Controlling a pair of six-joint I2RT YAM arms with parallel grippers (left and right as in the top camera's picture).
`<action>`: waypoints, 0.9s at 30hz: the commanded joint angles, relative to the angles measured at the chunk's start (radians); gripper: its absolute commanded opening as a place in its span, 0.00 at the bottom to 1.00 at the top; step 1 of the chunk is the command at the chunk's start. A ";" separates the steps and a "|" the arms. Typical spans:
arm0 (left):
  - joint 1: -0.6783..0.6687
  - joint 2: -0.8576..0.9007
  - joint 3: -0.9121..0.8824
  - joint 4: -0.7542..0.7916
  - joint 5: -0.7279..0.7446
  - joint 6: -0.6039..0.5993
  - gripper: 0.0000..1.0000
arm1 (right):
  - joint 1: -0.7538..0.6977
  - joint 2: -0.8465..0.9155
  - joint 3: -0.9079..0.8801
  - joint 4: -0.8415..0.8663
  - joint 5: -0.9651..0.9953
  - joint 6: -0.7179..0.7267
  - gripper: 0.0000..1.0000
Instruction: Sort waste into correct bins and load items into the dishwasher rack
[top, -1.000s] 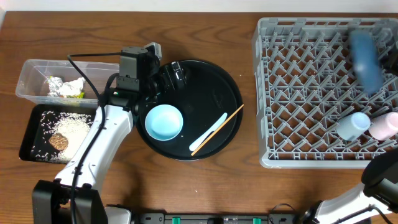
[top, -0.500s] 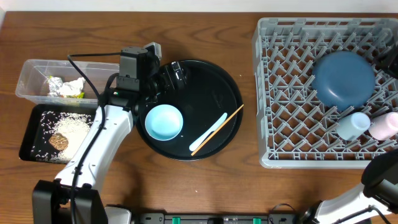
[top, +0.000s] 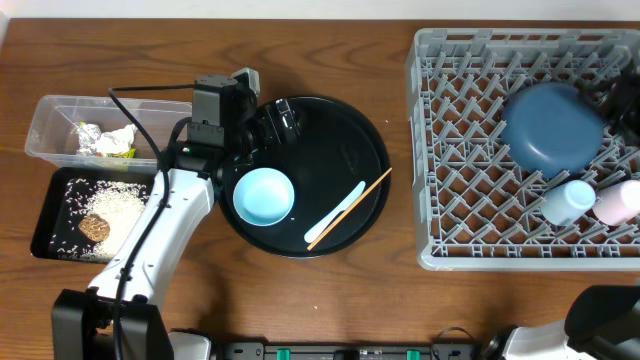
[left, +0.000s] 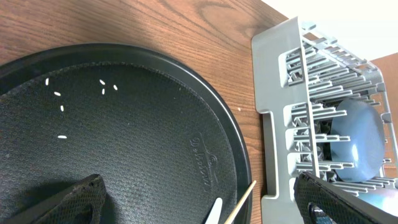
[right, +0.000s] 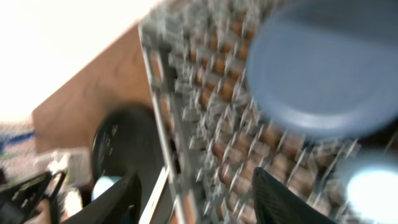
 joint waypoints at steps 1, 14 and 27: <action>0.004 -0.017 -0.010 0.000 -0.006 0.014 0.98 | 0.032 0.002 0.000 -0.080 -0.018 -0.048 0.41; 0.004 -0.017 -0.010 0.000 -0.006 0.014 0.98 | 0.086 0.002 -0.013 -0.303 0.061 -0.125 0.07; 0.004 -0.017 -0.010 0.000 -0.006 0.014 0.98 | 0.251 0.002 -0.174 -0.242 0.090 -0.166 0.01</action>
